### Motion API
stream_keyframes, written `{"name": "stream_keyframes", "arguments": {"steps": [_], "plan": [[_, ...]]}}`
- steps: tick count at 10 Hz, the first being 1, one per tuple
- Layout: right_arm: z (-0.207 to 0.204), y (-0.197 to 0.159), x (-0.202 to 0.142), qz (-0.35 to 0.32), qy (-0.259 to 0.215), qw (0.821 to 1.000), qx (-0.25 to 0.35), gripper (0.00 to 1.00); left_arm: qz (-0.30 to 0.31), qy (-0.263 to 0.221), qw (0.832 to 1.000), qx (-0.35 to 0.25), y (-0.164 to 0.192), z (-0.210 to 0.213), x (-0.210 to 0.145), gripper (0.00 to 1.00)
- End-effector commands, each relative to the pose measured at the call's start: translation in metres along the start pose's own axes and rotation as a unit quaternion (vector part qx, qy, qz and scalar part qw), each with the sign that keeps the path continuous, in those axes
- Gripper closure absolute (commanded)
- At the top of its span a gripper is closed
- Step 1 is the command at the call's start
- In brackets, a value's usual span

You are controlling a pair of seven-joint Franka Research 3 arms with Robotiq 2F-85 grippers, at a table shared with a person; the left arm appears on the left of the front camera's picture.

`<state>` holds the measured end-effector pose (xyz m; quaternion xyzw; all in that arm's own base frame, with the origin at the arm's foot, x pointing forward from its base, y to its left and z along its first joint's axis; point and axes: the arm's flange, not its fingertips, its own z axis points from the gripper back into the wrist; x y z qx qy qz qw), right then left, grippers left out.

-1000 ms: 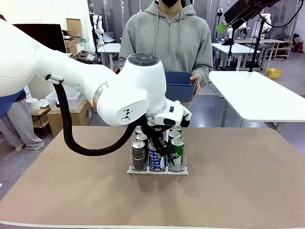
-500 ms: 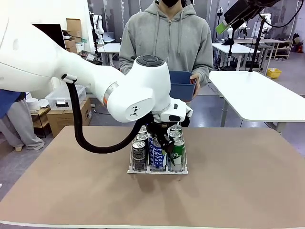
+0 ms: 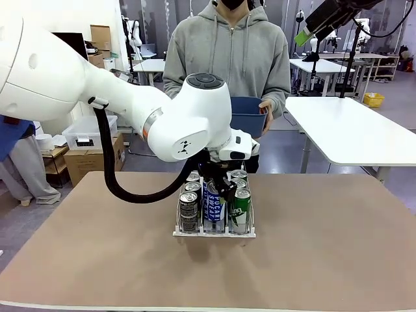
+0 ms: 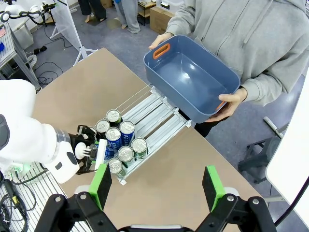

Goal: Fill the beverage cans into the dispenser.
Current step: Place the picked Ionic drink in the line of the Automatic Can Dispenser with the same cans.

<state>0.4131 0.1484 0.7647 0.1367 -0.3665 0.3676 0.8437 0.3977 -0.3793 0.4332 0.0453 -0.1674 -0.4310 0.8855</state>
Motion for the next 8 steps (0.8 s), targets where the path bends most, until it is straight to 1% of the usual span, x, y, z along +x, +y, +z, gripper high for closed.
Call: {"name": "stream_keyframes", "arguments": {"steps": [1, 4, 8], "plan": [[0.0, 0.001, -0.004, 0.0, 0.002, 1.0, 0.001, 0.0, 0.012, -0.009, 1.0, 0.027, 0.022, -0.009, 0.01, 0.43], [0.0, 0.001, -0.004, 0.0, 0.002, 1.0, 0.001, 0.0, 0.012, 0.032, 0.999, -0.019, 0.022, -0.028, 0.016, 0.43], [0.0, 0.001, -0.004, 0.0, 0.002, 1.0, 0.001, 0.0, 0.006, 0.041, 0.998, -0.053, 0.024, -0.04, 0.01, 0.43]]}}
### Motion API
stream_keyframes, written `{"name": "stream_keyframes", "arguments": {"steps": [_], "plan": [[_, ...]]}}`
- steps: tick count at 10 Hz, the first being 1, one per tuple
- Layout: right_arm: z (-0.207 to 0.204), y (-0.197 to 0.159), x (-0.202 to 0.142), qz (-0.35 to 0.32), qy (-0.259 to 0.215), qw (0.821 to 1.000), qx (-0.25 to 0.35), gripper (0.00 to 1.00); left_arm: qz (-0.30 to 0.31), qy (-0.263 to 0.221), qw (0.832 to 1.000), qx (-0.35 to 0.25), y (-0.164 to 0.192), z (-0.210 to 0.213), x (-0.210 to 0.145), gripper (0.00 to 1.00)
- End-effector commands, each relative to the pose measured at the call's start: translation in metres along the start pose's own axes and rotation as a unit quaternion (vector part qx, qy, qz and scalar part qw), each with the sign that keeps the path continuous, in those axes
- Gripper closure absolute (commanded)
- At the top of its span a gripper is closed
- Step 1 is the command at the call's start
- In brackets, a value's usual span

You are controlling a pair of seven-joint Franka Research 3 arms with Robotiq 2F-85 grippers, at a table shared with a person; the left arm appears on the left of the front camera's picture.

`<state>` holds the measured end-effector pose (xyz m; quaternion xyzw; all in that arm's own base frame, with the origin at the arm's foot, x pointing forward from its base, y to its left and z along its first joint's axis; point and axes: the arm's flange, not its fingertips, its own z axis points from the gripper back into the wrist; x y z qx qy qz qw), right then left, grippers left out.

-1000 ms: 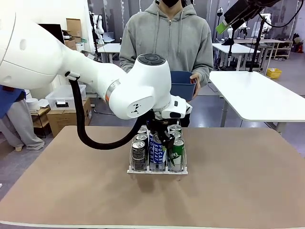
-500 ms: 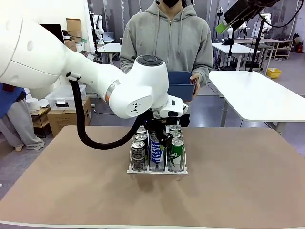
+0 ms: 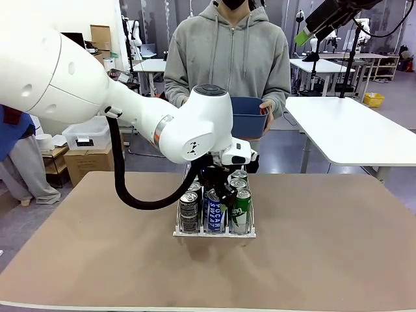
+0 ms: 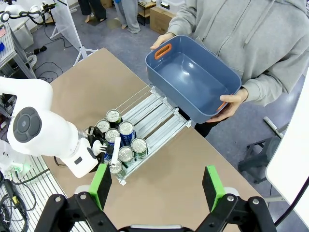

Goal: Fill the beverage cans into the dispenser.
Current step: Place the picked Ionic drink in the line of the Automatic Can Dispenser with the same cans.

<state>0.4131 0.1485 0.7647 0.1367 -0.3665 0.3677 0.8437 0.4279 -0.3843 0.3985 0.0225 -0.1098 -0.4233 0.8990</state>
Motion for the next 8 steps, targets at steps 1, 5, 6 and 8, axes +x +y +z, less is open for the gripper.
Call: {"name": "stream_keyframes", "arguments": {"steps": [1, 5, 6, 8], "plan": [[0.0, 0.001, -0.004, 0.0, 0.002, 1.0, 0.001, 0.0, -0.011, -0.001, 1.0, -0.011, 0.015, 0.005, -0.005, 0.43], [0.0, 0.001, -0.004, 0.0, 0.002, 1.0, 0.001, 0.0, 0.027, -0.027, 0.999, 0.016, 0.016, 0.035, -0.019, 0.03], [0.0, 0.001, -0.004, 0.0, 0.002, 1.0, 0.001, 0.0, 0.034, -0.038, 0.999, 0.012, 0.015, 0.044, -0.022, 0.19], [0.0, 0.001, -0.004, 0.0, 0.002, 1.0, 0.001, 0.0, 0.04, -0.058, 0.997, 0.015, 0.014, 0.061, -0.029, 0.0]]}}
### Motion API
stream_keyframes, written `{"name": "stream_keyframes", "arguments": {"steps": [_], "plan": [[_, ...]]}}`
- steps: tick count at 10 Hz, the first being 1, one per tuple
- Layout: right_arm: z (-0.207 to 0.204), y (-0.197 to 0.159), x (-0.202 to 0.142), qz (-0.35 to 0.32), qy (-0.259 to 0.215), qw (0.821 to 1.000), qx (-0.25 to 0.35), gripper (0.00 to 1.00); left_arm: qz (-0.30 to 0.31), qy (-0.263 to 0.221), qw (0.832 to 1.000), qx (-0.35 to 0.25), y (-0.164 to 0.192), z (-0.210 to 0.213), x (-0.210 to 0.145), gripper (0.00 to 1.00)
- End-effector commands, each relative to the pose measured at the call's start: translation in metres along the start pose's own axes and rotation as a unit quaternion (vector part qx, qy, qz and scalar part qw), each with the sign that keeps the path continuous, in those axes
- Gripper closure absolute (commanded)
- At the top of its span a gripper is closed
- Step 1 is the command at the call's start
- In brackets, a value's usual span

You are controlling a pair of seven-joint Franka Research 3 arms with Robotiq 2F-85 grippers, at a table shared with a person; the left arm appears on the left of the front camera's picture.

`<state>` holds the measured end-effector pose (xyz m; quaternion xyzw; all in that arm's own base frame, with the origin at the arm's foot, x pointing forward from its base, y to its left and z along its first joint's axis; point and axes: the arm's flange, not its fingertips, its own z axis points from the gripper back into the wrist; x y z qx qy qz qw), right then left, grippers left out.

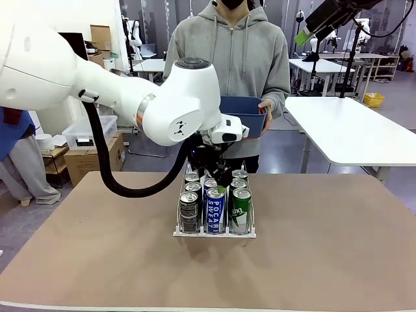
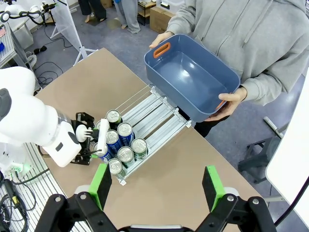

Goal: Fill the beverage cans into the dispenser.
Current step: Place the picked Ionic drink in the line of the Automatic Can Dispenser with the same cans.

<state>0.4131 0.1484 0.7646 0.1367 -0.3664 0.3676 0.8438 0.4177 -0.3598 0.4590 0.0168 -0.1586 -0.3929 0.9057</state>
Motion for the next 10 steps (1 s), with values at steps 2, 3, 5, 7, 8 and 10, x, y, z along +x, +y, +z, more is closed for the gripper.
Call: {"name": "stream_keyframes", "arguments": {"steps": [2, 3, 5, 7, 8, 10], "plan": [[0.0, 0.001, -0.004, 0.0, 0.002, 1.0, 0.001, 0.0, 0.008, -0.042, 0.999, -0.002, -0.009, 0.011, -0.018, 0.0], [0.0, 0.001, -0.004, 0.0, 0.002, 1.0, 0.001, 0.0, 0.001, -0.011, 1.0, 0.003, -0.001, 0.008, -0.003, 0.0], [0.0, 0.001, -0.004, 0.0, 0.002, 1.0, 0.001, 0.0, 0.001, -0.011, 1.0, 0.003, -0.001, 0.008, -0.003, 0.0], [0.0, 0.001, -0.004, 0.0, 0.002, 1.0, 0.001, 0.0, 0.001, -0.011, 1.0, 0.003, -0.001, 0.008, -0.003, 0.0], [0.0, 0.001, -0.004, 0.0, 0.002, 1.0, 0.001, 0.0, 0.001, -0.011, 1.0, 0.003, -0.001, 0.008, -0.003, 0.0], [0.0, 0.001, -0.004, 0.0, 0.002, 1.0, 0.001, 0.0, 0.001, -0.016, 1.0, 0.0, -0.004, 0.006, -0.004, 0.01]]}}
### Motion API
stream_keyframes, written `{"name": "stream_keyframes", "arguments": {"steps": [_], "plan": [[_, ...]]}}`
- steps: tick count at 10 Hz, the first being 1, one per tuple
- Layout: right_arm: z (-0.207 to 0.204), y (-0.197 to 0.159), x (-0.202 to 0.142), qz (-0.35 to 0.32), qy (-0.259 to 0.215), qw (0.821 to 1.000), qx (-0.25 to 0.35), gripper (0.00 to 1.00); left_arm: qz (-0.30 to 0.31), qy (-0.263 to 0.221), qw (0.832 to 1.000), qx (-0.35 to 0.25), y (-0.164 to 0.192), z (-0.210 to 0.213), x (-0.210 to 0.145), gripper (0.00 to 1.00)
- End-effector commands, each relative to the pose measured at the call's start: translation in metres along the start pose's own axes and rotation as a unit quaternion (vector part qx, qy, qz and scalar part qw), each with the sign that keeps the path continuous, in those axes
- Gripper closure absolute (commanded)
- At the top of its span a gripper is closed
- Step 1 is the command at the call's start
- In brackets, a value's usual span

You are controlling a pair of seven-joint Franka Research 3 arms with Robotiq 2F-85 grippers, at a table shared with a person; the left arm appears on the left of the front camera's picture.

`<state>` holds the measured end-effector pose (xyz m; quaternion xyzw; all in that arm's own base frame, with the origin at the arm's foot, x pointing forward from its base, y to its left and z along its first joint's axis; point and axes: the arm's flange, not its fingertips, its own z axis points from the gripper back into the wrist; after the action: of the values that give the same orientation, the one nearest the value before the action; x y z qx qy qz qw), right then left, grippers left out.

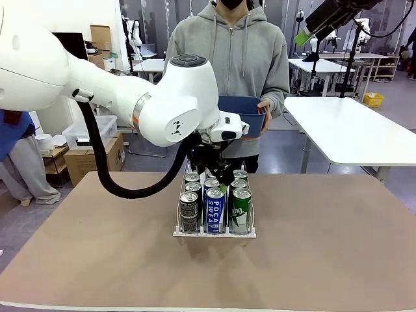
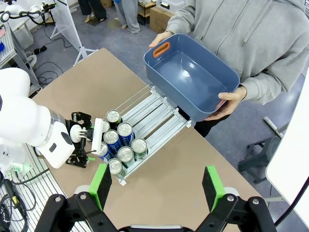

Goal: Fill the beverage cans into the dispenser.
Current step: Place the picked Ionic drink in the line of the Automatic Can Dispenser with the same cans.

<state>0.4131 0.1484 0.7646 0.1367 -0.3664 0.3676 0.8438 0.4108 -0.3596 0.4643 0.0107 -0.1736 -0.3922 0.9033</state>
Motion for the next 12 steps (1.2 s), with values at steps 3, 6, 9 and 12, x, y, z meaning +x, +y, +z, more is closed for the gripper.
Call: {"name": "stream_keyframes", "arguments": {"steps": [3, 6, 9, 12], "plan": [[0.0, 0.001, -0.004, 0.0, 0.002, 1.0, 0.001, 0.0, -0.013, 0.0, 0.993, -0.118, 0.049, 0.087, -0.017, 0.0], [0.0, 0.001, -0.004, 0.0, 0.002, 1.0, 0.001, 0.0, -0.015, -0.03, 0.987, -0.155, 0.116, 0.167, -0.031, 0.0], [0.0, 0.001, -0.004, 0.0, 0.002, 1.0, 0.001, 0.0, -0.047, -0.056, 0.977, -0.202, 0.167, 0.235, -0.053, 0.0], [0.0, 0.001, -0.004, 0.0, 0.002, 1.0, 0.001, 0.0, -0.074, -0.125, 0.96, -0.24, 0.187, 0.295, -0.064, 0.0]]}}
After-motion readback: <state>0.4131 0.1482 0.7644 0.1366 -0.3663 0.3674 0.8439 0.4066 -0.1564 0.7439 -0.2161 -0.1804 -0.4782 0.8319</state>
